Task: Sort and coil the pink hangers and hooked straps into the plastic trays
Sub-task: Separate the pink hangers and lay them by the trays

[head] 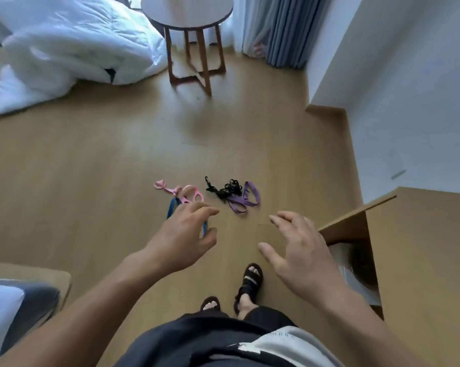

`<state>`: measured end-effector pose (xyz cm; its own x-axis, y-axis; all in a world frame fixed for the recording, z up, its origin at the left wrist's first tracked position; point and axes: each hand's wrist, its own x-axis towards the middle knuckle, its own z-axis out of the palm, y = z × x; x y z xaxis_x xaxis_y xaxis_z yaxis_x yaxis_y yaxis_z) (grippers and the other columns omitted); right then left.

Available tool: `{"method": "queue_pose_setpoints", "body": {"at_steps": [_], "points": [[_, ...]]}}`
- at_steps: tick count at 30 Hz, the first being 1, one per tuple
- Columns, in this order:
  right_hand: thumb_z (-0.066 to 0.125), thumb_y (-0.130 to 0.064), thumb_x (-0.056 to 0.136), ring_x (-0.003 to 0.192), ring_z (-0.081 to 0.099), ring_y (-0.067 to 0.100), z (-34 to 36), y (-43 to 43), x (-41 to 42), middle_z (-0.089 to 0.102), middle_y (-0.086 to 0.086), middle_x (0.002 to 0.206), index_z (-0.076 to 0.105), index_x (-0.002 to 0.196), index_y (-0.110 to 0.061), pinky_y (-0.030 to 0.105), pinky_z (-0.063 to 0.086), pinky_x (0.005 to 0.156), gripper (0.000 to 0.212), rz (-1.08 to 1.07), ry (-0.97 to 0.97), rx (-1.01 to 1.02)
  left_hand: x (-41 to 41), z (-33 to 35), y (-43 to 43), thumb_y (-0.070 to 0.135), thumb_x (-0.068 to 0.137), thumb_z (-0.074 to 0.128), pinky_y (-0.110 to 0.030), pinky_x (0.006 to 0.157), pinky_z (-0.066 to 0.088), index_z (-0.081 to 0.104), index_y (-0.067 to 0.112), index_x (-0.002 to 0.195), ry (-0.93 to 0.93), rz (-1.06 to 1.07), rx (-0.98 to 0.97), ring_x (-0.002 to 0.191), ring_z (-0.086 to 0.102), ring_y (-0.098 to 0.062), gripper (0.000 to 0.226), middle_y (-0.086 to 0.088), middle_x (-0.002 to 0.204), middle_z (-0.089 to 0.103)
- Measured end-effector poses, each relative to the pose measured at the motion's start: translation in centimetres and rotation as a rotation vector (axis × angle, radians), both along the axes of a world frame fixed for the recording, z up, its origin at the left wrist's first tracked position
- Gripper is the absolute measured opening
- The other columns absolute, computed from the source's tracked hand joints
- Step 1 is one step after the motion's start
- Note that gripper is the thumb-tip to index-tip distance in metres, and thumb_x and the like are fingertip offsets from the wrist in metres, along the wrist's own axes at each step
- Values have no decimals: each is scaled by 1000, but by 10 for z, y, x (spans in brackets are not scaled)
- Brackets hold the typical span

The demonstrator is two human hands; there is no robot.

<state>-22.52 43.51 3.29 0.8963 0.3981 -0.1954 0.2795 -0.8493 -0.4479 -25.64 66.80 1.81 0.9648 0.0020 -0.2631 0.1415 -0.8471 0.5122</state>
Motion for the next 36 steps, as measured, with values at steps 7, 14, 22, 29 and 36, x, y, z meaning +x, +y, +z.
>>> {"method": "queue_pose_setpoints", "body": {"at_steps": [7, 14, 22, 29, 36], "points": [[56, -50, 91, 138, 29, 13, -10, 57, 88, 39, -7, 146, 44, 144, -24, 33, 29, 111, 60, 253, 27, 31, 39, 9, 30, 28, 94, 59, -28, 109, 36, 56, 21, 135, -25, 212, 4, 129, 42, -11, 42, 6, 136, 53], [62, -46, 88, 132, 37, 17, -12, 138, 145, 47, -4, 140, 50, 139, -22, 37, 35, 109, 59, 426, 39, 22, 54, 1, 90, 24, 95, 57, -16, 105, 27, 54, 20, 137, -13, 432, -27, 131, 39, -7, 42, 8, 138, 51], [53, -51, 92, 137, 27, 9, -54, 272, 200, 37, -11, 146, 40, 145, -27, 28, 29, 110, 60, 562, 116, -59, 93, -50, 207, 23, 96, 56, -8, 99, 22, 52, 18, 138, 65, 542, -95, 130, 39, -10, 43, 6, 139, 50], [57, -49, 91, 135, 30, 8, -157, 363, 267, 40, -10, 143, 45, 141, -26, 29, 31, 109, 57, 496, 225, -59, 169, -151, 297, 25, 94, 56, -21, 101, 33, 53, 20, 136, 183, 543, -101, 124, 44, -12, 42, 5, 133, 53], [55, -48, 92, 126, 38, 11, -370, 410, 348, 46, -10, 135, 49, 137, -27, 21, 32, 97, 50, 467, 363, -124, 245, -355, 340, 26, 96, 53, -26, 105, 35, 50, 20, 139, 324, 650, -140, 130, 44, -14, 43, 4, 139, 52]]}}
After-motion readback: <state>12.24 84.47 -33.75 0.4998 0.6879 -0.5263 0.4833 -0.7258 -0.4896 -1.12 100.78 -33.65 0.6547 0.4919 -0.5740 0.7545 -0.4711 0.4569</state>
